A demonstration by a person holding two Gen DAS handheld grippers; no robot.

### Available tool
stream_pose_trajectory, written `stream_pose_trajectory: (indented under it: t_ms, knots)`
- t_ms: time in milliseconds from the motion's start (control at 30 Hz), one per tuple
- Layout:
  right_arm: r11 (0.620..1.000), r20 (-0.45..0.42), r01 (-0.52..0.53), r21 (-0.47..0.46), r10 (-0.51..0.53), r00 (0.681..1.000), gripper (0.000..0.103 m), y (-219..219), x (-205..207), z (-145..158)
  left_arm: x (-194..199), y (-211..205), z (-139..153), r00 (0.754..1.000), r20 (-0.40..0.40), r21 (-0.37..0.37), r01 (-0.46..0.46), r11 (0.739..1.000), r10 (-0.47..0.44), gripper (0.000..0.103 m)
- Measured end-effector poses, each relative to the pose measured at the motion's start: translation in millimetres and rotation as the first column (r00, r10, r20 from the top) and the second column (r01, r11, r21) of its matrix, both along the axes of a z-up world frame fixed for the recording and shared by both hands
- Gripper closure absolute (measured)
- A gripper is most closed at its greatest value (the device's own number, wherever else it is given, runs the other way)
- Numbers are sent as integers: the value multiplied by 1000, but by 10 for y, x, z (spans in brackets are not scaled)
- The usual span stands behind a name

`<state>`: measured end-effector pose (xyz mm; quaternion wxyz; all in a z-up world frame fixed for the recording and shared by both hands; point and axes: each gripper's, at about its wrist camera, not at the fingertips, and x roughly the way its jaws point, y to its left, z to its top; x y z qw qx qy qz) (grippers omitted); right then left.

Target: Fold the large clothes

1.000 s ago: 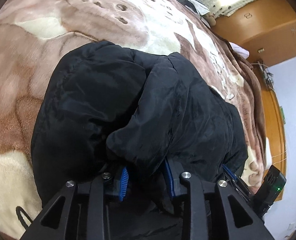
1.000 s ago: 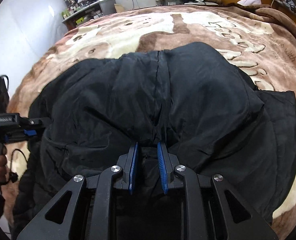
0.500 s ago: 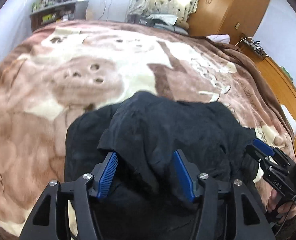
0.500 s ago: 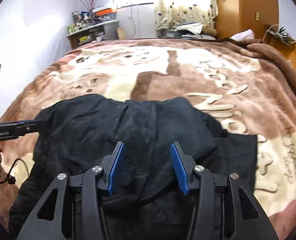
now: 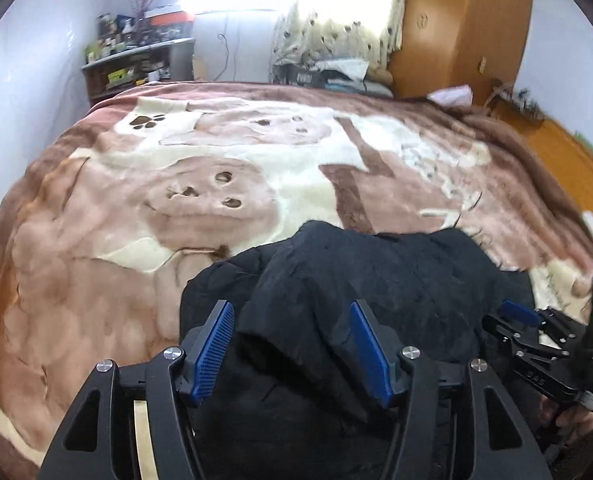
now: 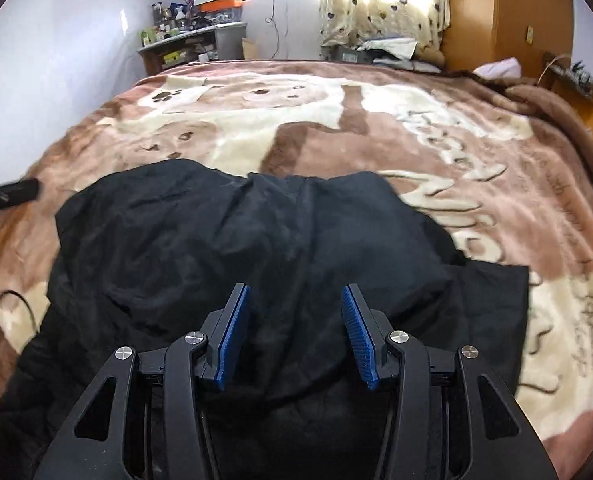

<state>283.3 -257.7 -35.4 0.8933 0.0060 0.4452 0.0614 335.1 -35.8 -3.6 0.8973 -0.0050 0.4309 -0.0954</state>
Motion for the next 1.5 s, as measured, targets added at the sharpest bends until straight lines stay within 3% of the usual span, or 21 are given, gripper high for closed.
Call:
stream_pose_trajectory:
  t_ms: [100,233,433,800,933,1067,1333,1500]
  knots:
    - [1000,-36,-4,16,4,999,55,48,53,-112,87,-229,-210,999,-14,21,48,999,-48,43]
    - [1000,-67,0,-9,0,998,55,66,68,-271,103,-529,-626,995,-64,131,80,988,-72,43]
    - [1000,-102,-5,-4,5,995,53,51,80,-442,108,-576,-898,995,-68,150,83,985,-73,40]
    - [1000,-127,21,-7,-22,992,52,76,93,-598,184,-570,-1080,993,-101,137,76,988,-63,40]
    - [999,-137,51,8,-49,989,52,59,45,-448,153,-534,-950,989,-131,122,79,989,-63,40]
    - [997,-66,64,40,-62,996,52,42,-275,-64,-123,-415,-665,992,-105,140,85,986,-70,40]
    - [997,48,71,14,-71,996,52,36,-1353,742,-1090,62,-17,999,-26,148,50,988,-47,40]
    - [995,81,99,-3,-98,992,52,11,-1996,1022,-1714,341,295,1000,13,167,12,986,-14,38]
